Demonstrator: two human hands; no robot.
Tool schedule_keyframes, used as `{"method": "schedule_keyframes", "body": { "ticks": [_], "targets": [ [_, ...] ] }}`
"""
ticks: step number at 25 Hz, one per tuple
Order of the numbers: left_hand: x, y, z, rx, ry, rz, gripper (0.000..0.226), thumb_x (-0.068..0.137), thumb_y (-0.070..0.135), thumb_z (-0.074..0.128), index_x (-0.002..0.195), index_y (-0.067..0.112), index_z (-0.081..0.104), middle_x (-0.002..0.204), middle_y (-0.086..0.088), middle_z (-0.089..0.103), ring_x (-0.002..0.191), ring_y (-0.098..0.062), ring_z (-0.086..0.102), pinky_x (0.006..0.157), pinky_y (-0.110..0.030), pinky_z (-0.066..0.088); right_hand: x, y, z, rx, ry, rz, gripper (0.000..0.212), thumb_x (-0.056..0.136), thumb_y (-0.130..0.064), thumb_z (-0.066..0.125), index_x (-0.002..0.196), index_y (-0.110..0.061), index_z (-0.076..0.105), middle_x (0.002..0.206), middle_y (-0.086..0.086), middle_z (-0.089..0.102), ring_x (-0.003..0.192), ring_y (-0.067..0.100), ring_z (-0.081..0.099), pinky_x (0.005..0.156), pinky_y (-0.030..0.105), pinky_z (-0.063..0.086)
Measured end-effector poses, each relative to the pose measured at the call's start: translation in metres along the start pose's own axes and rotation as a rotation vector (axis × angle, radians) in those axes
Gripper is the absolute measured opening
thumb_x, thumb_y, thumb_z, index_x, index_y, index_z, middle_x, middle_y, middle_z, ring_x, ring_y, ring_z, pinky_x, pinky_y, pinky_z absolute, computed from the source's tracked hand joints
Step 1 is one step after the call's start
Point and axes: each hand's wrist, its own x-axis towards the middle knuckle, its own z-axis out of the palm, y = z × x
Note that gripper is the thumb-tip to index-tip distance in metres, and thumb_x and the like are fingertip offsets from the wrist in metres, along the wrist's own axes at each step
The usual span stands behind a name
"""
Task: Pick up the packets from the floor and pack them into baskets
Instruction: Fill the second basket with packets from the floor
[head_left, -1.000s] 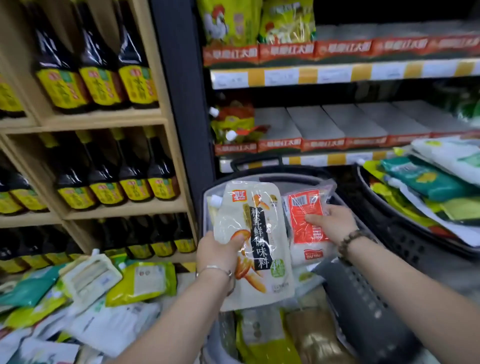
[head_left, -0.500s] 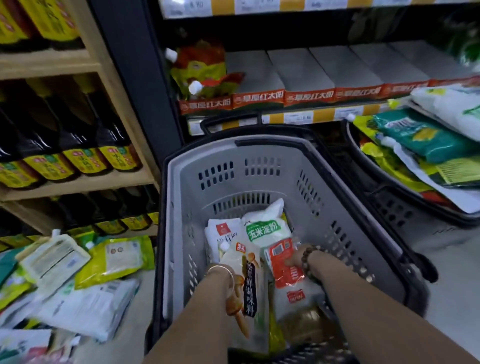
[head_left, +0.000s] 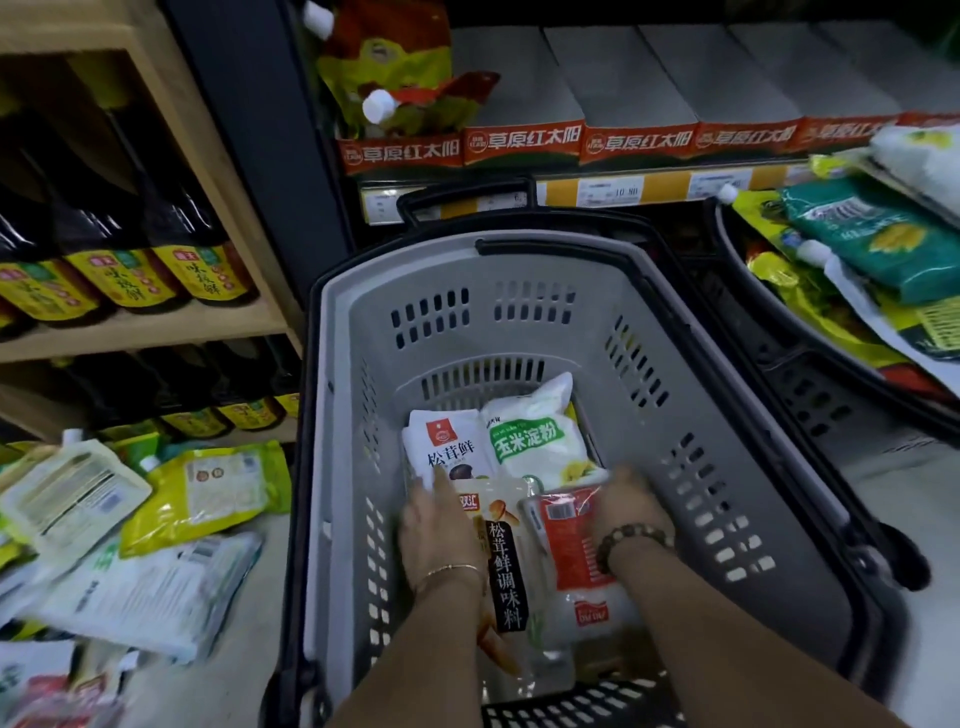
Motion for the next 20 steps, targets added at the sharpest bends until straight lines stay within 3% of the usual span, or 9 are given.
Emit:
{"method": "schedule_keyframes", "body": {
  "ticks": [2, 3, 5, 7, 10, 20],
  "targets": [
    [-0.003, 0.000, 0.004, 0.167, -0.108, 0.148, 0.093, 0.082, 0.014, 0.064, 0.149, 0.022, 0.001, 0.156, -0.012, -0.007, 0.144, -0.032, -0.004, 0.116, -0.044, 0.009, -0.011, 0.000, 0.000, -0.150, 0.067, -0.237, 0.060, 0.088, -0.024, 0.061, 0.138, -0.018, 0.028, 0.138, 0.010, 0.041, 0.125, 0.026, 0.044, 0.101, 0.038, 0.041],
    [-0.004, -0.002, 0.009, 0.229, -0.237, 0.165, 0.098, 0.082, 0.018, 0.066, 0.150, 0.022, -0.005, 0.155, -0.013, -0.019, 0.142, -0.034, -0.016, 0.116, -0.048, 0.003, -0.013, -0.001, 0.004, -0.161, -0.012, -0.332, 0.076, 0.085, -0.030, 0.064, 0.145, -0.021, 0.018, 0.148, 0.010, 0.029, 0.135, 0.028, 0.030, 0.109, 0.043, 0.031],
    [-0.005, -0.002, 0.022, 0.332, -0.455, 0.081, 0.093, 0.089, 0.018, 0.058, 0.149, 0.025, -0.013, 0.151, -0.017, -0.029, 0.139, -0.040, -0.024, 0.115, -0.055, 0.003, -0.019, -0.001, 0.021, -0.236, -0.286, -0.333, 0.095, 0.083, -0.044, 0.063, 0.150, -0.028, -0.002, 0.158, 0.009, -0.005, 0.144, 0.033, -0.006, 0.116, 0.050, 0.006],
    [-0.004, 0.003, 0.029, 0.363, -0.490, 0.067, 0.087, 0.093, 0.020, 0.051, 0.147, 0.028, -0.017, 0.150, -0.019, -0.029, 0.138, -0.043, -0.023, 0.114, -0.057, 0.003, -0.022, 0.006, 0.036, -0.276, -0.443, -0.320, 0.102, 0.082, -0.054, 0.059, 0.148, -0.029, -0.015, 0.155, 0.008, -0.024, 0.140, 0.034, -0.024, 0.114, 0.053, -0.004],
    [0.005, 0.001, 0.047, 0.350, -0.464, 0.045, 0.080, 0.097, 0.021, 0.043, 0.145, 0.031, -0.020, 0.151, -0.017, -0.029, 0.139, -0.042, -0.022, 0.114, -0.055, 0.006, -0.020, 0.012, 0.043, -0.290, -0.542, -0.292, 0.110, 0.080, -0.059, 0.059, 0.146, -0.027, -0.023, 0.153, 0.008, -0.030, 0.139, 0.034, -0.027, 0.113, 0.054, -0.005],
    [0.014, -0.008, 0.063, 0.355, -0.388, 0.065, 0.079, 0.097, 0.018, 0.039, 0.144, 0.034, -0.021, 0.152, -0.015, -0.029, 0.139, -0.042, -0.021, 0.116, -0.049, 0.009, -0.013, 0.003, 0.054, -0.278, -0.497, -0.266, 0.107, 0.080, -0.063, 0.055, 0.146, -0.028, -0.021, 0.152, 0.008, -0.032, 0.140, 0.032, -0.027, 0.114, 0.055, -0.006]
  ]
}}
